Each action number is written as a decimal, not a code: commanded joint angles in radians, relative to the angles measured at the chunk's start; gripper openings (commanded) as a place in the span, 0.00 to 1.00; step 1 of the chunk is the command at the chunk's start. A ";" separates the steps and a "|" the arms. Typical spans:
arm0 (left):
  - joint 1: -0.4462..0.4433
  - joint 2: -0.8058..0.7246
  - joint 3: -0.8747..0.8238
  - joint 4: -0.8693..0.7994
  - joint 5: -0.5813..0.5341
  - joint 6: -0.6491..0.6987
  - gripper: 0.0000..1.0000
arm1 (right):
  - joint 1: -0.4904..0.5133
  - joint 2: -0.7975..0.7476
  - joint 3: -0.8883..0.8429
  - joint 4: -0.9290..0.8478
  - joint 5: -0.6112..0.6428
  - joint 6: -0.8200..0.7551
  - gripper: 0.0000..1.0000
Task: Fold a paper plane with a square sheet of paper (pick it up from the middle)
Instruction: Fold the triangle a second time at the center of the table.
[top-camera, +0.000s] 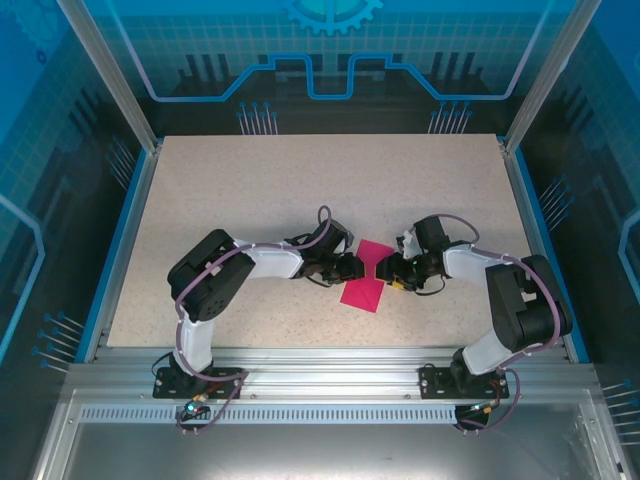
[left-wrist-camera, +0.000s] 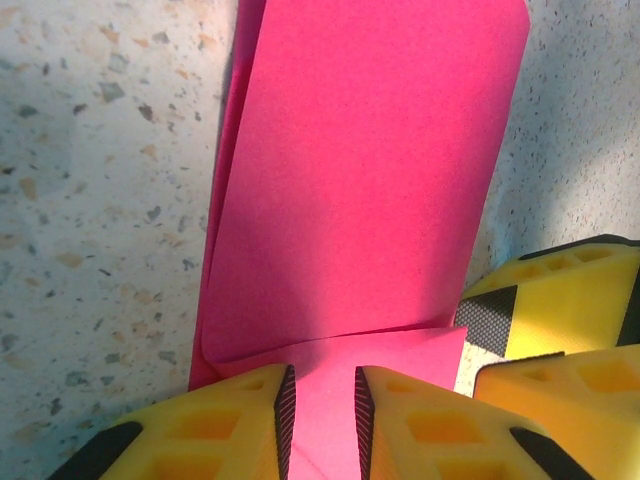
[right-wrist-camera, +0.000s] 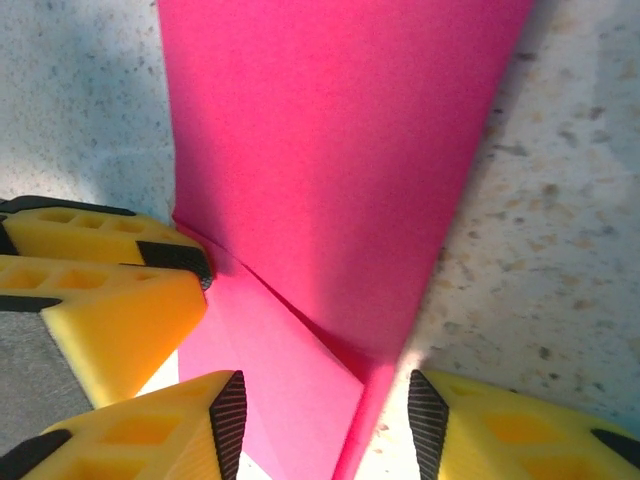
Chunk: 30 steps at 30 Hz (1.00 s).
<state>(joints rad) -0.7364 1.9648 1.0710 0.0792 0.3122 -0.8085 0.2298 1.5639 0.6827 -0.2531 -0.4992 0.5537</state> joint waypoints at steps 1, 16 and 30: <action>-0.008 0.014 0.024 -0.028 0.017 0.023 0.26 | 0.001 0.017 0.009 0.029 -0.052 0.008 0.47; -0.008 -0.009 0.012 -0.029 -0.002 0.020 0.26 | -0.003 0.004 -0.019 0.043 -0.057 0.011 0.48; -0.008 -0.016 0.002 -0.031 -0.014 0.011 0.26 | -0.069 0.051 0.036 0.039 0.021 -0.003 0.51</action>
<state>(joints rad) -0.7372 1.9644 1.0710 0.0788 0.3103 -0.8089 0.1864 1.5799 0.6903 -0.2272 -0.4938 0.5571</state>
